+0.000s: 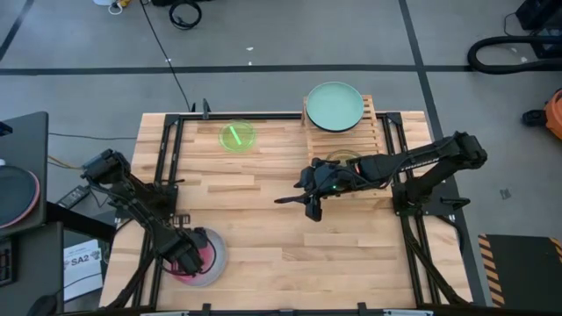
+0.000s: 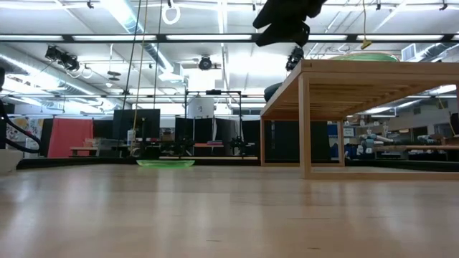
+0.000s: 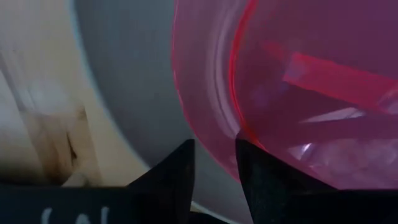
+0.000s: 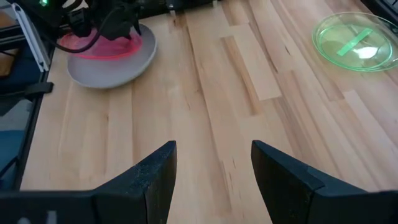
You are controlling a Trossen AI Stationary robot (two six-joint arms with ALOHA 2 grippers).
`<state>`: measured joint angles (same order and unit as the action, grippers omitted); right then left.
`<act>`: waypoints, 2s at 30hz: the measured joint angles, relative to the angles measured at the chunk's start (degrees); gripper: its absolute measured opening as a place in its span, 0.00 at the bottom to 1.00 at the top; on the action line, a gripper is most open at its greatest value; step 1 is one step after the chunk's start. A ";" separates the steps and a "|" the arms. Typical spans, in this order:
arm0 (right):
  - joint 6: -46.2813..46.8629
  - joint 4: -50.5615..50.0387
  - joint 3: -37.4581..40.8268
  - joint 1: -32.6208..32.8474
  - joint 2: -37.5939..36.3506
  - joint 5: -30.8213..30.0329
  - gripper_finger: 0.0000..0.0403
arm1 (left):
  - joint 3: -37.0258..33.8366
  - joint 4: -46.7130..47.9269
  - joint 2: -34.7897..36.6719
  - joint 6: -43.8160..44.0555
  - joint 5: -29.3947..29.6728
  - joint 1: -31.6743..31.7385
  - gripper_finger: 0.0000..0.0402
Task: Place and stack plates onto a shelf
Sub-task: Stack the light pink plate on top of the light orange plate on the shelf
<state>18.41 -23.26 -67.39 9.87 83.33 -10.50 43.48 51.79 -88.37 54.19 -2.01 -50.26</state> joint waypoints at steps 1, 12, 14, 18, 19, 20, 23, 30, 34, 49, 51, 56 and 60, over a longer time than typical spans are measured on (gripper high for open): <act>-0.04 0.12 0.01 0.00 0.00 0.00 0.53 | 0.01 -0.31 0.03 0.00 -0.02 0.00 0.31; -0.20 0.09 0.02 0.00 -0.02 0.00 0.53 | 0.11 -4.31 0.14 0.19 -0.01 0.00 0.25; -0.29 0.10 0.01 0.00 -0.02 0.00 0.53 | 0.12 -5.26 0.14 0.15 -0.01 0.00 0.25; -0.53 0.08 0.02 0.00 -0.04 0.00 0.53 | 0.13 -5.59 0.12 0.15 -0.01 0.00 0.21; -0.55 0.08 0.01 0.00 -0.04 0.00 0.53 | 0.13 -5.59 0.12 0.15 0.00 0.00 0.20; -0.58 0.08 0.00 0.00 -0.04 0.00 0.53 | 0.13 -5.59 0.12 0.15 0.02 0.00 0.18; -0.59 0.06 0.01 0.00 -0.04 0.00 0.53 | 0.11 -5.61 0.08 0.15 0.26 0.00 0.13; -0.59 0.06 0.00 0.00 -0.07 0.00 0.53 | 0.09 -5.56 0.01 0.15 0.43 0.00 0.06; -0.59 0.06 0.00 0.00 -0.07 0.00 0.53 | 0.07 -5.52 0.01 0.20 0.46 0.00 0.03; -0.59 0.04 0.01 0.00 -0.07 -0.02 0.53 | -0.13 -6.01 4.29 1.05 3.32 0.99 0.00; -0.59 0.04 0.00 0.00 -0.07 -0.02 0.53 | -0.13 -5.95 5.07 1.07 3.94 1.55 0.00; -0.59 0.05 0.00 0.00 -0.07 -0.02 0.53 | -0.11 -5.73 5.99 0.66 5.14 3.00 0.00; -0.59 0.08 0.02 0.00 -0.07 -0.02 0.53 | -0.09 -5.74 6.28 0.58 6.60 4.30 0.00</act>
<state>17.82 -23.18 -67.37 9.87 83.26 -10.52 43.40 46.05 -82.08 54.78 4.59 -45.96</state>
